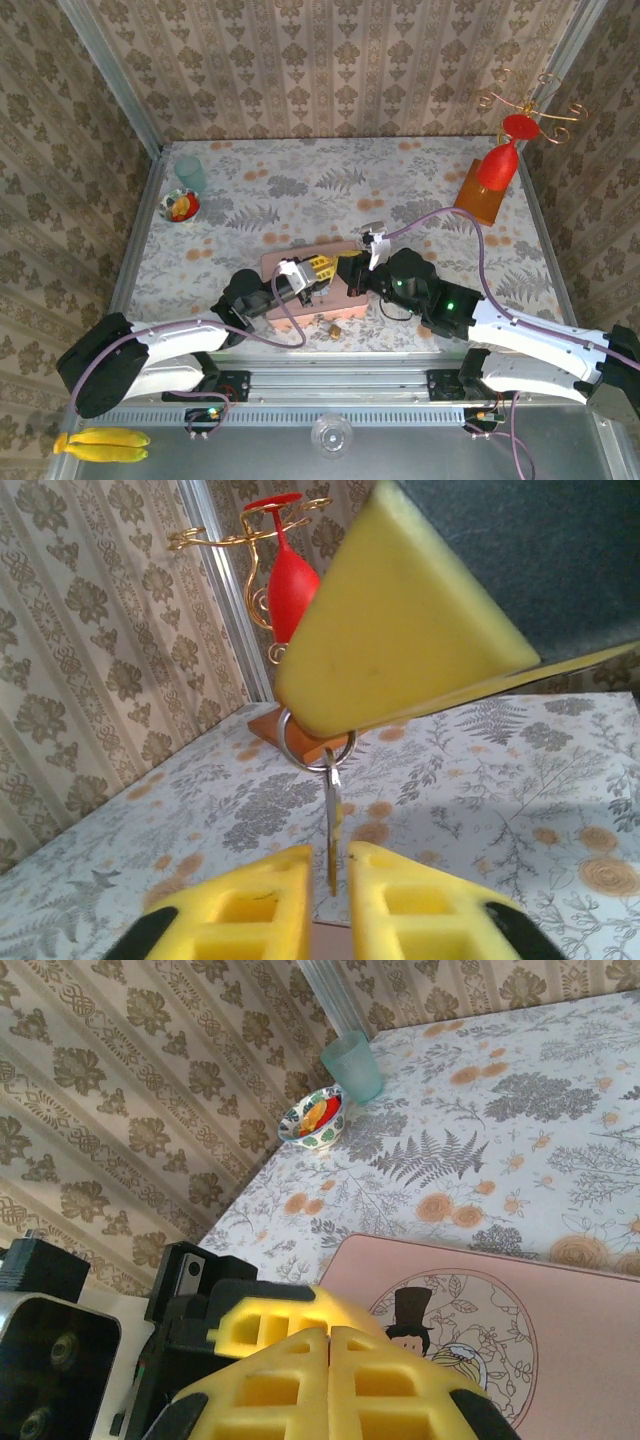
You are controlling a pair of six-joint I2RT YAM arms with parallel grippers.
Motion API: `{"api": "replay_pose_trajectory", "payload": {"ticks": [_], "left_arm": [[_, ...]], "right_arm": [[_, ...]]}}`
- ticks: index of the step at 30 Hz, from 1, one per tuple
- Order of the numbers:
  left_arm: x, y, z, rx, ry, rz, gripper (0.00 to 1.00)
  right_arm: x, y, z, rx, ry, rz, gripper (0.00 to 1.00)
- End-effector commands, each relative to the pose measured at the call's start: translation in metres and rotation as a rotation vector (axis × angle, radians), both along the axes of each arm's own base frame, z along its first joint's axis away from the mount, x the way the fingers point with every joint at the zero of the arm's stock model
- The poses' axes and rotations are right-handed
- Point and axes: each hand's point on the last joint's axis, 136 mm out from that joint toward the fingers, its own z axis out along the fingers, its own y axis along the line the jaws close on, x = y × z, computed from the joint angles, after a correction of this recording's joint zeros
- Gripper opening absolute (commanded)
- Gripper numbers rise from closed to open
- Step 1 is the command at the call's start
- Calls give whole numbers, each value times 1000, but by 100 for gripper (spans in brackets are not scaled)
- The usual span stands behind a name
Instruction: Unlock the padlock with the key
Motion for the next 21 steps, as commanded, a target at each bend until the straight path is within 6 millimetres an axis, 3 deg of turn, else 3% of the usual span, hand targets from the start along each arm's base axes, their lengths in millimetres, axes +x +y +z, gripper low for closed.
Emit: {"api": "replay_pose_trajectory", "payload": {"ticks": [1,3,13,21], "left_arm": [[-5,-2,20,-28,-48,-26,7],[-3,0,20,-20,-51,-7,0],[23,14,16,64,-53,131,0],[53,21,3,278,-44,245,0]], "right_arm": [[2,2,17,50,-25,-18,0],[2,2,16,46,-24,-22,0],[16,-19,-2,-19,44,-168,3],[25,-57,-23,-42,138,-349,45]]}}
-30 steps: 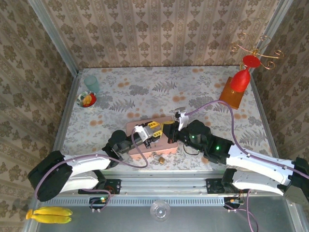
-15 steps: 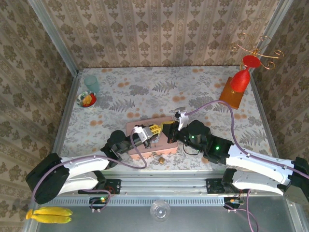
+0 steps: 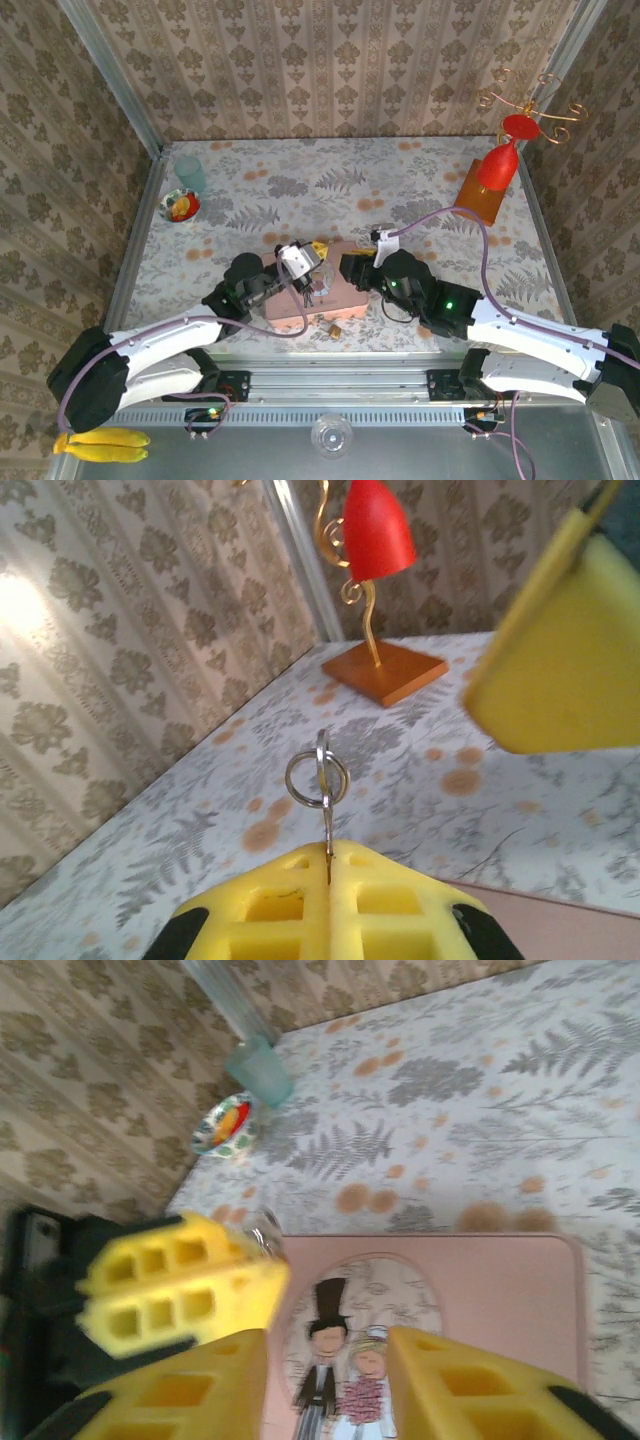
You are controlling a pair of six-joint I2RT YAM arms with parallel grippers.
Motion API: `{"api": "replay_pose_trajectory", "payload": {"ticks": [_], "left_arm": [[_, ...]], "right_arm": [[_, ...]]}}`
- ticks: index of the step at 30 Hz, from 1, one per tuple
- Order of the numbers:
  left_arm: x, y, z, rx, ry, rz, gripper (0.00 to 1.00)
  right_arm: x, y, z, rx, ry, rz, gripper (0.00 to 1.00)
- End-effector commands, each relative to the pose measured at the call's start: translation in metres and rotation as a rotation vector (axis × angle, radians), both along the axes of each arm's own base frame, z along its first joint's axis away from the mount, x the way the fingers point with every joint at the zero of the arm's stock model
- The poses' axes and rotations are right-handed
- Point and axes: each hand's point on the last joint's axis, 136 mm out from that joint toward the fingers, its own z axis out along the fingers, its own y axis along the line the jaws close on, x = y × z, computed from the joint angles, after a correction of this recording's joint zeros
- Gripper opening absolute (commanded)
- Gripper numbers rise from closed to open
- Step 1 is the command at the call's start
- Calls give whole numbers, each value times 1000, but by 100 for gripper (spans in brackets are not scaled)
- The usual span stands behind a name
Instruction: Unlock the padlock with the key
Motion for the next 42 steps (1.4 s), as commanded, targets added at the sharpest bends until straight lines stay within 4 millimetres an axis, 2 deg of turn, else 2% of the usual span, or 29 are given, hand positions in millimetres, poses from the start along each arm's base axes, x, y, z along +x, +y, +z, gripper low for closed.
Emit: {"api": "replay_pose_trajectory", "payload": {"ticks": [1,6,8,12,19,22,25,27,32,42], "left_arm": [[15,7,-8,154,-18,70,0],[32,8,-17,359,-64,111,0],[38,7,-16,422,-101,123,0],[37,-2,-13,491,-191,62,0],[13,-29,-13,559,-306,-137,0],[-4,-41,-24,618,-377,-251,0],[-5,-48,-28,646,-397,-271,0],[-7,-50,-28,646,-398,-286,0],[-15,-61,-28,637,-425,-324,0],[-24,-69,-34,642,-431,-366,0]], "right_arm": [[9,-33,-1,15,54,-162,46],[12,-56,-21,107,169,-241,48],[11,-59,-26,173,199,-243,48],[8,-60,-27,273,231,-247,47],[4,-41,-26,446,298,-189,46],[2,-35,-24,493,325,-170,45],[1,-33,-20,533,334,-159,43],[-1,-33,-20,556,355,-165,39],[-7,-34,-39,679,498,-211,32],[-11,-36,-39,671,519,-217,27]]}}
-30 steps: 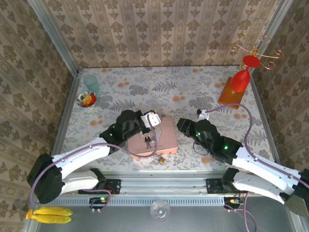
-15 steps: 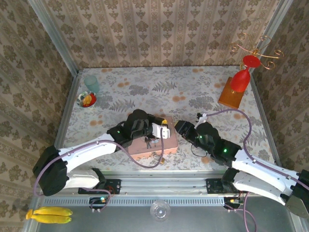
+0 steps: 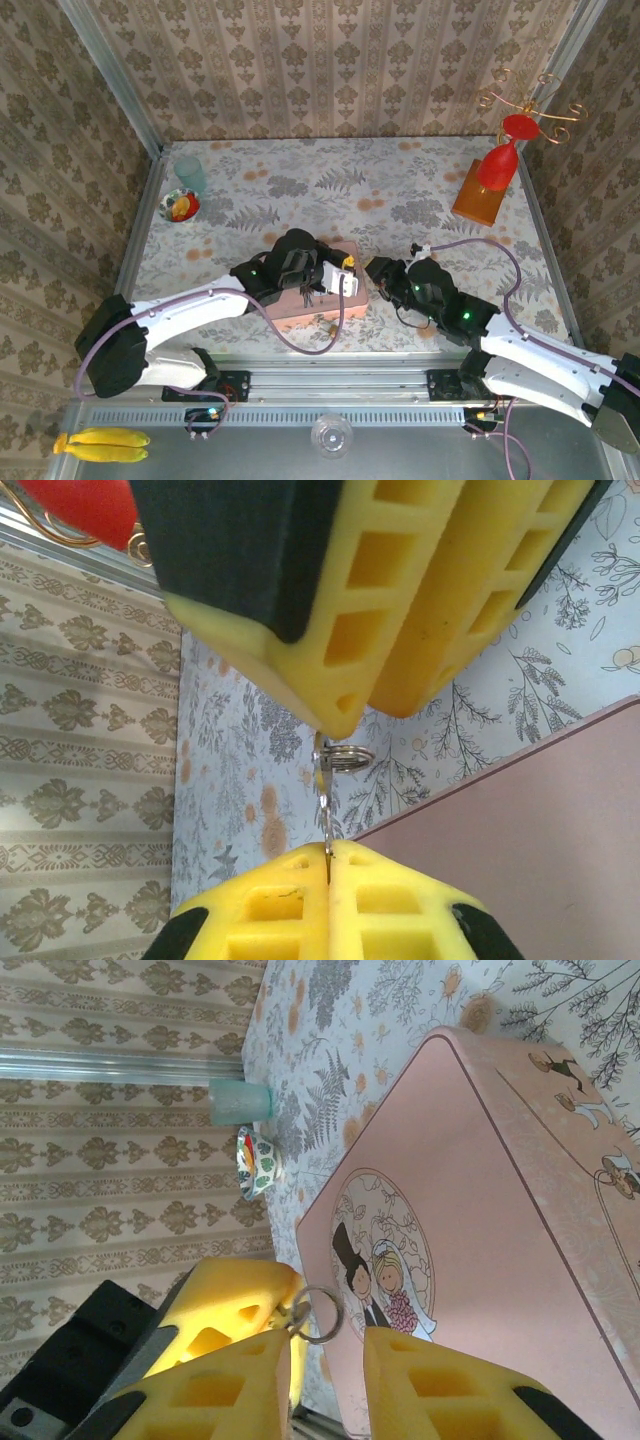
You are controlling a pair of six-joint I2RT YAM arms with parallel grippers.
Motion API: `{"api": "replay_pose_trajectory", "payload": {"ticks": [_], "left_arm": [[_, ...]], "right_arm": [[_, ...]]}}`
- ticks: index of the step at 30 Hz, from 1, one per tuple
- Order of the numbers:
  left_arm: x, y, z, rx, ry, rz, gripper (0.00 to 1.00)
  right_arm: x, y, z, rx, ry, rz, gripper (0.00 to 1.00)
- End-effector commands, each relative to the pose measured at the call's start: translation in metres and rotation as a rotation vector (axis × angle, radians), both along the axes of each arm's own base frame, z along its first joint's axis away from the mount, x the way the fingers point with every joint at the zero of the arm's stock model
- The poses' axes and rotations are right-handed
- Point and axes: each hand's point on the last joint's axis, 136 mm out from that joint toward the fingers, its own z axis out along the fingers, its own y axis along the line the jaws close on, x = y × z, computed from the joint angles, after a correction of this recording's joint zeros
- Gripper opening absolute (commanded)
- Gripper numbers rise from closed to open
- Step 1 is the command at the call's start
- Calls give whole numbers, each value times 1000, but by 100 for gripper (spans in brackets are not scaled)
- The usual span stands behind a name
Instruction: Unlock the padlock with the key
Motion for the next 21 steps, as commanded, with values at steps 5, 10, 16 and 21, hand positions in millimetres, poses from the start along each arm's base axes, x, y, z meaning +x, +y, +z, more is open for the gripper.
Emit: {"api": "replay_pose_trajectory", "payload": {"ticks": [5,10,16,21], "left_arm": [[-10,-9,6,7,-6,-62,0],[-12,-10,6,3,-8,-67,0],[-13,-12,2,12,-13,-75,0],[-16,-13,1,18,-10,-83,0]], "right_arm": [[-2,-2,11,59,1,-11,27],[-3,-3,5,61,17,-18,28],[-2,0,-2,74,39,-16,28],[-2,2,-6,75,48,-16,26]]}}
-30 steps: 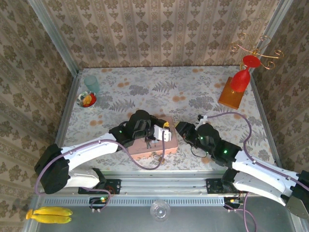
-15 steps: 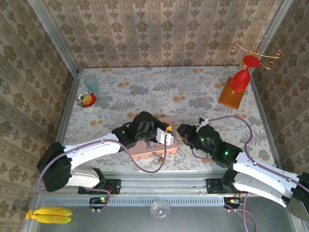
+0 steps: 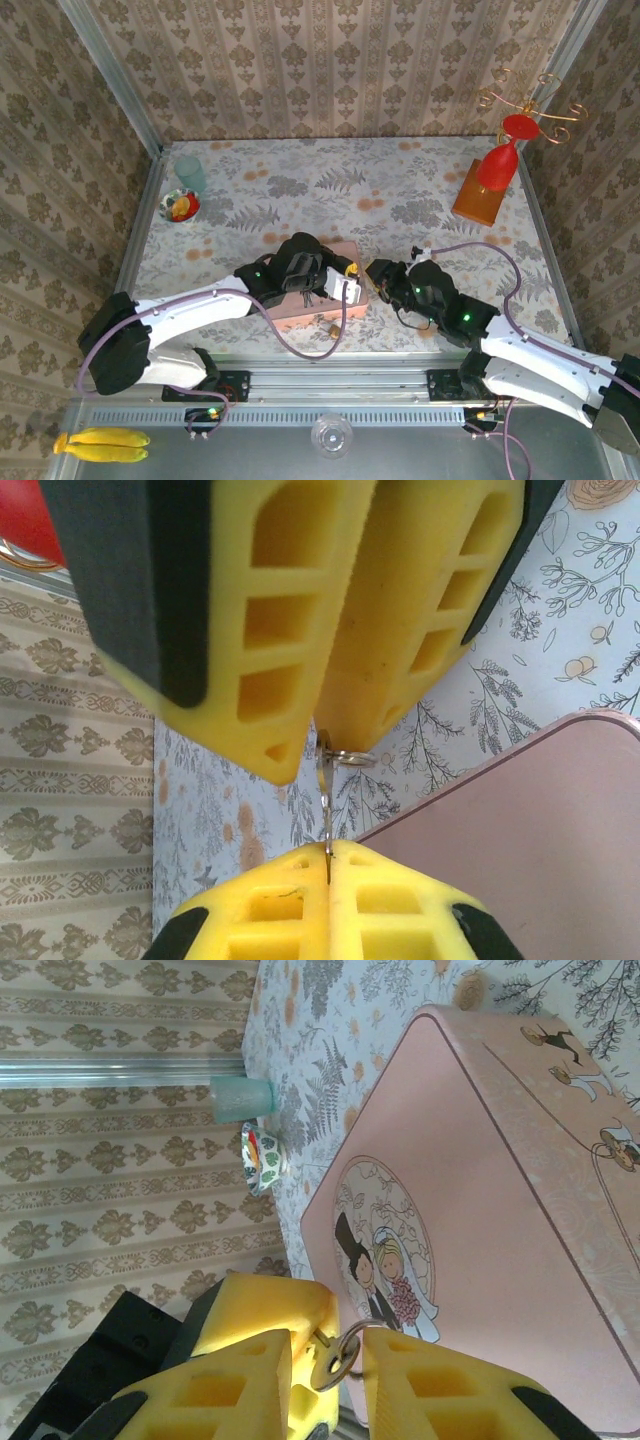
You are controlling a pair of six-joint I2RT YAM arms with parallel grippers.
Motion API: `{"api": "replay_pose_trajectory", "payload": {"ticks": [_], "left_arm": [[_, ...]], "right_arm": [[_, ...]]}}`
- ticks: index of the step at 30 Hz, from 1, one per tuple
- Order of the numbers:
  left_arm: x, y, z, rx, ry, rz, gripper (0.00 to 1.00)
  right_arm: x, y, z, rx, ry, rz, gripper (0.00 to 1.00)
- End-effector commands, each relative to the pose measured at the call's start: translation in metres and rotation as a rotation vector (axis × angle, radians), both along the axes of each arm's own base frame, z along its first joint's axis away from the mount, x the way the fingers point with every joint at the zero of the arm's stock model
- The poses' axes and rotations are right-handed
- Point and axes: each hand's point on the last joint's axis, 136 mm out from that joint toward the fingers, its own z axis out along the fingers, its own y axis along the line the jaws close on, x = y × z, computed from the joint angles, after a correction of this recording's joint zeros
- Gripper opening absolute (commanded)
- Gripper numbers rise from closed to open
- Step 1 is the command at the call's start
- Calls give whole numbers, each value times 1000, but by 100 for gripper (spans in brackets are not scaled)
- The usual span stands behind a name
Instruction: Unlock the padlock with the key
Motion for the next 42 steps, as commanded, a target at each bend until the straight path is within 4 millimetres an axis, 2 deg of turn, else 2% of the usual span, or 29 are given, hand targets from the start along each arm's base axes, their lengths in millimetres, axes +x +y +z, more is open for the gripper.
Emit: {"api": "replay_pose_trajectory", "payload": {"ticks": [1,5,9,16,23,27,32,36,40,42], "left_arm": [[-4,-7,10,-13,-16,-39,0],[-7,-11,8,-10,-12,-45,0],[-10,-13,9,-19,-7,-57,0],[-6,-12,8,-21,-23,-36,2],[-1,-11,18,-104,-35,6,19],[3,-8,26,-161,13,51,25],[7,-1,41,-273,70,115,47],[9,12,59,-398,157,161,52],[12,35,97,-704,364,227,67],[22,51,110,-849,522,299,69]], "right_arm": [[2,1,0,31,7,-12,26],[2,3,-2,35,20,-8,23],[1,1,-1,31,27,-14,15],[2,-5,-10,15,36,-41,0],[5,-6,-4,-19,6,-44,0],[8,-9,1,-41,-36,-51,0],[13,-14,6,-56,-95,-75,0],[17,-17,12,-64,-143,-93,0],[22,-17,23,-73,-205,-101,0],[26,-15,30,-76,-244,-101,0]]}}
